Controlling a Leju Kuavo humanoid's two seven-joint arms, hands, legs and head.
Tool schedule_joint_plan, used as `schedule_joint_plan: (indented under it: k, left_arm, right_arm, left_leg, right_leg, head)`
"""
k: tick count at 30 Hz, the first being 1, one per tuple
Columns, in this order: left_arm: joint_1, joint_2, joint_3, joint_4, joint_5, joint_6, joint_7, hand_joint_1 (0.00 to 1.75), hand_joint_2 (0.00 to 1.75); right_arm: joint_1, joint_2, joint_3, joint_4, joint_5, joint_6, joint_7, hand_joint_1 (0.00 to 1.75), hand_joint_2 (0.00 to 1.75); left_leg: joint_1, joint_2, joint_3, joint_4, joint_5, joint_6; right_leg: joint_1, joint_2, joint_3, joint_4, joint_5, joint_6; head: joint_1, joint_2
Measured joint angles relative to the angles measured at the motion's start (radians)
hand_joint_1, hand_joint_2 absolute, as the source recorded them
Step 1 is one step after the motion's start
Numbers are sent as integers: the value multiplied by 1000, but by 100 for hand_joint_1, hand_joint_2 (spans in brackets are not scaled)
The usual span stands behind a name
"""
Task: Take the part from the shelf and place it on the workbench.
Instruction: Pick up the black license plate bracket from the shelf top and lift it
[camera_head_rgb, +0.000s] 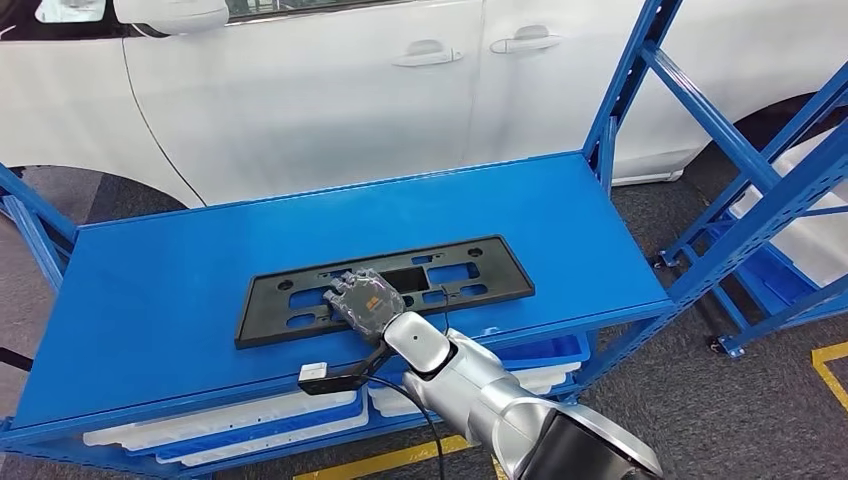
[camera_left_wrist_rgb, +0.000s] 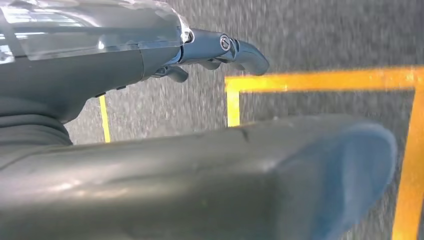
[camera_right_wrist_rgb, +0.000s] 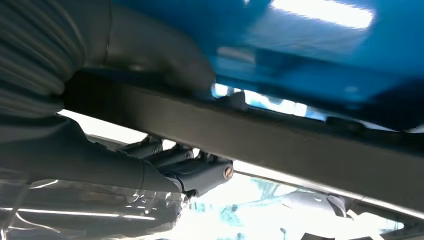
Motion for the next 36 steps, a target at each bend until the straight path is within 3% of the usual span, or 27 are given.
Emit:
schedule_joint_plan:
  k: [3, 4, 5, 6, 8, 10, 13, 15, 16, 18, 19, 20, 21, 22, 24, 26, 30, 32, 34, 35, 36]
  left_arm:
    - [1, 1, 0, 0, 0, 0, 0, 0, 0]
    - [3, 2, 0, 0, 0, 0, 0, 0, 0]
    - [3, 2, 0, 0, 0, 0, 0, 0, 0]
    - [3, 2, 0, 0, 0, 0, 0, 0, 0]
    - [2, 3, 0, 0, 0, 1, 0, 0, 0]
    - [0, 4, 0, 0, 0, 1, 0, 0, 0]
    - [1, 5, 0, 0, 0, 0, 1, 0, 0]
    - [1, 5, 0, 0, 0, 0, 1, 0, 0]
    - [0, 5, 0, 0, 0, -1, 0, 0, 0]
    - [-2, 5, 0, 0, 0, -4, -1, 0, 0]
    - [-2, 6, 0, 0, 0, -5, -2, 0, 0]
    - [-2, 6, -1, 0, 0, -7, -2, 0, 0]
    - [-2, 6, -1, 0, 0, -8, -3, 0, 0]
    - [-2, 6, -1, 0, 0, -9, -3, 0, 0]
    - [-2, 6, -1, 0, 0, -10, -4, 0, 0]
    - [-2, 6, -2, 0, 0, -15, -7, 0, 0]
    - [-3, 7, -9, 0, 0, -48, -56, 0, 0]
    - [-3, 7, -13, 0, 0, -64, -83, 0, 0]
    - [-1, 8, -17, 0, 0, -71, -92, 0, 0]
    - [0, 8, -20, 0, 0, -72, -92, 0, 0]
    - [1, 8, -23, 0, 0, -73, -91, 0, 0]
  right_arm:
    - [-1, 0, -1, 5, 0, 0, 1, 175, 175]
    - [-1, 0, -1, 7, 0, 0, 2, 174, 175]
    - [0, 0, -1, 9, 1, 1, 5, 173, 175]
    - [-1, 0, -2, 10, 1, 1, 9, 172, 175]
    - [-2, 0, -7, 12, 2, 1, 20, 169, 175]
    - [-7, -2, -17, 14, 2, 1, 31, 166, 175]
    - [-14, -8, -29, 17, 3, 1, 42, 164, 175]
    - [-16, -13, -38, 20, 4, 0, 45, 168, 175]
    - [-16, -15, -43, 22, 4, 0, 46, 169, 175]
    - [-16, -20, -49, 24, 4, 0, 47, 171, 175]
    - [-15, -22, -51, 25, 5, 0, 47, 171, 175]
    - [-14, -24, -52, 27, 5, 0, 48, 171, 175]
    - [-14, -25, -55, 27, 5, 0, 48, 171, 175]
    - [-14, -25, -58, 28, 5, 0, 48, 171, 175]
    - [-16, -26, -63, 28, 5, 0, 48, 173, 175]
    - [-17, -26, -65, 28, 5, 0, 48, 175, 175]
    - [-17, -28, -75, 29, 5, 0, 51, 174, 175]
    - [-16, -31, -83, 30, 5, -3, 48, 175, 175]
    - [-14, -33, -91, 31, 5, -12, 40, 175, 175]
    - [-13, -34, -95, 31, 6, -21, 37, 175, 175]
    - [-12, -35, -99, 31, 11, -36, 39, 175, 175]
  left_leg:
    - [1, 1, -78, 174, -89, -8]
    - [2, 1, -103, 228, -107, -10]
    - [2, 1, -115, 252, -106, -13]
    - [3, 1, -107, 234, -86, -14]
    - [5, 1, -47, 110, -19, -13]
    - [3, 1, 5, 3, 15, -6]
    - [0, -1, 12, -19, 17, 13]
    - [1, 0, 12, -23, 21, 24]
    - [3, 1, 12, -26, 24, 29]
    - [2, 2, 9, -26, 26, 35]
    - [2, 2, 8, -26, 26, 36]
    - [1, 2, 7, -25, 26, 36]
    - [1, 1, 7, -25, 27, 36]
    - [1, 0, 9, -25, 27, 36]
    - [-1, -1, 11, -25, 26, 33]
    - [-3, -2, 10, -24, 27, 24]
    - [-1, -1, 7, -17, 17, 1]
    - [1, 0, -31, 68, -35, -6]
    - [2, 0, -92, 202, -97, -13]
    - [3, 1, -111, 244, -108, -16]
    - [3, 1, -114, 251, -99, -19]
  right_leg:
    - [-1, -2, 4, -6, 3, -8]
    - [0, -2, 4, -5, 2, -9]
    - [0, -2, 4, -4, 1, -9]
    - [0, -1, 4, -1, -1, -8]
    - [-1, 0, 5, 7, -7, -3]
    - [3, 0, 1, 18, -13, 7]
    - [5, 2, -5, 23, -14, 20]
    - [3, 2, -15, 45, -31, 31]
    - [1, 2, -33, 84, -55, 37]
    - [-3, 1, -95, 214, -120, 44]
    - [-4, 1, -127, 278, -143, 46]
    - [-5, 1, -145, 313, -147, 46]
    - [-6, 1, -143, 309, -133, 44]
    - [-6, 1, -119, 261, -101, 39]
    - [-1, 1, -45, 113, -37, 25]
    - [5, 0, -6, 28, -12, 16]
    - [2, 0, 1, 4, -1, 3]
    - [-2, -1, 5, -7, 6, -4]
    - [0, -2, 3, -6, 6, -7]
    - [1, -1, 2, -5, 6, -7]
    - [1, -1, 2, -3, 5, -7]
  head:
    - [0, 0]
    - [0, 0]
    - [0, 0]
    - [0, 0]
    - [0, 0]
    - [0, 0]
    - [0, 0]
    - [0, 0]
    - [0, 0]
    - [0, 0]
    - [0, 0]
    - [0, 0]
    - [0, 0]
    - [0, 0]
    - [0, 0]
    - [0, 0]
    - [0, 0]
    - [0, 0]
    - [0, 0]
    - [0, 0]
    - [0, 0]
